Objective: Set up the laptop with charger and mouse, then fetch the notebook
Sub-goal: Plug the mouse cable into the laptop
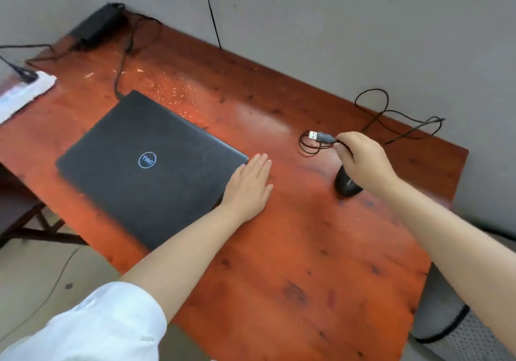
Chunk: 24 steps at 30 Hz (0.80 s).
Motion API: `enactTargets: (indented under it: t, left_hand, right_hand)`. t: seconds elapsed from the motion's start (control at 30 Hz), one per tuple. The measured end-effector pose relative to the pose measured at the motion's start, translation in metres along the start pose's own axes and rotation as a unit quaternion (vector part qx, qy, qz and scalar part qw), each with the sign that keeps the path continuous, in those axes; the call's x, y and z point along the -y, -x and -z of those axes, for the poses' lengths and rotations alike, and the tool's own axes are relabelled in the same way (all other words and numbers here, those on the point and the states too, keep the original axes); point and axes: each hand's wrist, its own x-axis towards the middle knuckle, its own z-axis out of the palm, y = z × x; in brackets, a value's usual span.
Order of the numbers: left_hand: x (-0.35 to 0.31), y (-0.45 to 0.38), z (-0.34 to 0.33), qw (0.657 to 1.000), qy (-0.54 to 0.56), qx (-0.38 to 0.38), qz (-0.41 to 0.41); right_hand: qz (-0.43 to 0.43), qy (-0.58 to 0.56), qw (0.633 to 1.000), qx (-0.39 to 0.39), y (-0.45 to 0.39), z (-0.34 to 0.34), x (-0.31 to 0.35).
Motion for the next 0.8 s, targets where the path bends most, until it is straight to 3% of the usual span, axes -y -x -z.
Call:
enactTargets:
  t: [0.07, 0.2, 0.43, 0.63, 0.8]
  left_hand:
    - [0.026, 0.018, 0.005, 0.998, 0.016, -0.034, 0.051]
    - [0.085, 0.041, 0.007, 0.992, 0.002, -0.02, 0.128]
    - [0.118, 0.042, -0.003, 0.996, 0.004, -0.007, 0.088]
    - [0.123, 0.041, -0.012, 0.996, 0.025, -0.043, 0.07]
    - [0.124, 0.041, -0.012, 0.997, 0.033, -0.042, 0.064]
  right_hand:
    - [0.024, -0.036, 0.998, 0.036, 0.006, -0.009, 0.029]
    - [0.018, -0.063, 0.99, 0.125, 0.019, -0.044, 0.072]
    - [-0.081, 0.083, 0.973, 0.201, 0.03, -0.111, 0.105]
    - [-0.112, 0.094, 0.981, 0.128, 0.027, -0.136, 0.103]
    - [-0.082, 0.088, 0.989, 0.088, 0.033, -0.147, 0.1]
